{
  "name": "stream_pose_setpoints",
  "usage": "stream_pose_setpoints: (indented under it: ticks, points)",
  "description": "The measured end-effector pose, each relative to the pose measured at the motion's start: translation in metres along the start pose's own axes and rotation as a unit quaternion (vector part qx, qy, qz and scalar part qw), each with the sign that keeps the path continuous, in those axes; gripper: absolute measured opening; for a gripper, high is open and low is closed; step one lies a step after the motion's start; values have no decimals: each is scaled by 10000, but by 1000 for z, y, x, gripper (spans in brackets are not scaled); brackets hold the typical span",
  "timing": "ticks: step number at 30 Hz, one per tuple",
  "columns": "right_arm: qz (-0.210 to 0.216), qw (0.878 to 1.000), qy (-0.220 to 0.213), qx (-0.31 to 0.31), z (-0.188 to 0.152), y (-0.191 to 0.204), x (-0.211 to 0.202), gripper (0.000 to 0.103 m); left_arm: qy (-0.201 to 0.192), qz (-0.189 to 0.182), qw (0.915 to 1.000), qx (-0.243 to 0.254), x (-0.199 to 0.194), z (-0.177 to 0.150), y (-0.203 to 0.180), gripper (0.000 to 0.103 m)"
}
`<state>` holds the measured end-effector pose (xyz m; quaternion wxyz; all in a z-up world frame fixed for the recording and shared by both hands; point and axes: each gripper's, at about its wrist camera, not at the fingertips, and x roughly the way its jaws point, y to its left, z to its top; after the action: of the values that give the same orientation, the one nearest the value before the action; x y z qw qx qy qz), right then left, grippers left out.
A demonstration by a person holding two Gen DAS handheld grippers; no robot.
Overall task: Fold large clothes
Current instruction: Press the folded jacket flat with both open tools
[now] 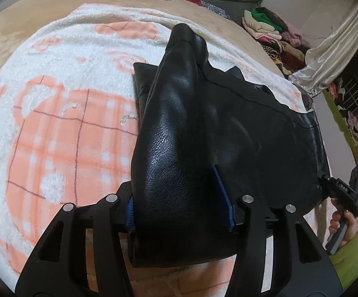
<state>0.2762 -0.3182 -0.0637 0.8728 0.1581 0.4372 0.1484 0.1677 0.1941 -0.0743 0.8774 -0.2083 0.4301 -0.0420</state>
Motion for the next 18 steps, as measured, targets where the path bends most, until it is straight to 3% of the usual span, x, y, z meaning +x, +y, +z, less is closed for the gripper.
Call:
stream_pose_setpoints:
  ticks: [2, 4, 10, 15, 17, 18]
  points:
    - [-260, 9996, -124, -65, -3, 3, -5, 57, -41, 52, 10000, 39, -1, 0, -3, 46]
    - [-391, 9989, -200, -174, -5, 9, -8, 57, -57, 125, 9999, 96, -4, -2, -4, 48]
    - [-742, 9949, -488, -484, -18, 24, -28, 82, -116, 282, 9992, 251, -13, -6, -9, 55]
    - [-649, 9921, -840, -666, -23, 39, -52, 91, -180, 302, 9989, 323, -21, -10, -12, 58]
    - [-548, 9915, -895, -767, -25, 49, -60, 94, -233, 283, 9988, 324, -25, -11, -13, 73]
    - [-522, 9913, -901, -803, -25, 54, -61, 94, -280, 279, 9986, 341, -29, -13, -14, 73]
